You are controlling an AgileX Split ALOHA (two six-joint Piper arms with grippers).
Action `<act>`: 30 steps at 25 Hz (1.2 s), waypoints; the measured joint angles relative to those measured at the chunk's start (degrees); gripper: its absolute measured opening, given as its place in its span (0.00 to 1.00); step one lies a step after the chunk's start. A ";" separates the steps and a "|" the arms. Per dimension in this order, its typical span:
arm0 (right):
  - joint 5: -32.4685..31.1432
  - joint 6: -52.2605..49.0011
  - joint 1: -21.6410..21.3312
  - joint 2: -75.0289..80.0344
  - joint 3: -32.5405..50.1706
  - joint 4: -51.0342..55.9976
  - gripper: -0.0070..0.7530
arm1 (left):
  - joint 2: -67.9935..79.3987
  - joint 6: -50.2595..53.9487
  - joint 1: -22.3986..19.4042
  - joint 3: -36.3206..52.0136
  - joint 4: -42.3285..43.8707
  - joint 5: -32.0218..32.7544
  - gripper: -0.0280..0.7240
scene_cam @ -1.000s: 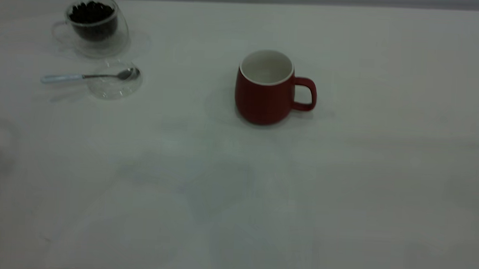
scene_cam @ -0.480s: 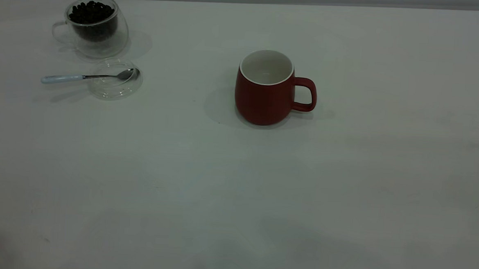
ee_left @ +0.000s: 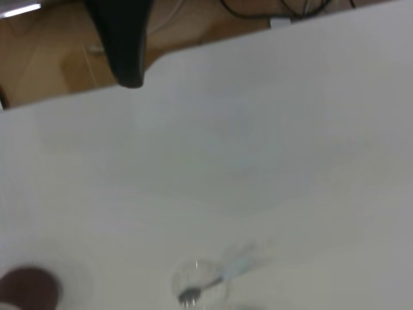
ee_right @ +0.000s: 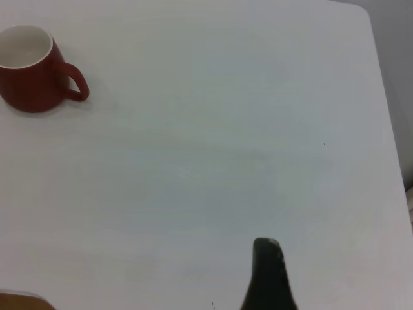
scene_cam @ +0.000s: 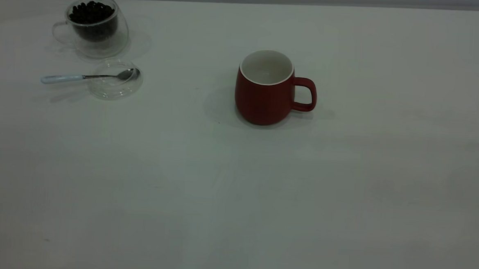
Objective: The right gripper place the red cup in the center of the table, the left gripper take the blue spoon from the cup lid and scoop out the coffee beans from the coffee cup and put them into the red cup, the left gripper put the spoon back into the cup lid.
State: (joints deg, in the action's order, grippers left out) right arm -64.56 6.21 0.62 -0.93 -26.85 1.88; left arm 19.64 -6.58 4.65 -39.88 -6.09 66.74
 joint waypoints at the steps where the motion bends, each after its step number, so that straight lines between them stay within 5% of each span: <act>1: 0.00 0.00 0.00 0.00 0.00 0.00 0.79 | -0.71 0.06 0.00 1.49 0.00 0.00 0.73; 15: 0.00 0.00 0.00 0.00 0.00 0.00 0.79 | -1.78 1.16 0.00 11.63 3.40 -2.93 0.73; 30: 0.00 0.00 0.00 0.00 0.00 0.00 0.79 | -1.78 1.80 0.00 12.08 4.04 -2.79 0.73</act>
State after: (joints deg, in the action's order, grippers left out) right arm -64.56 6.21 0.62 -0.93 -26.85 1.88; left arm 17.86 -4.78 4.65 -27.81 -2.05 63.94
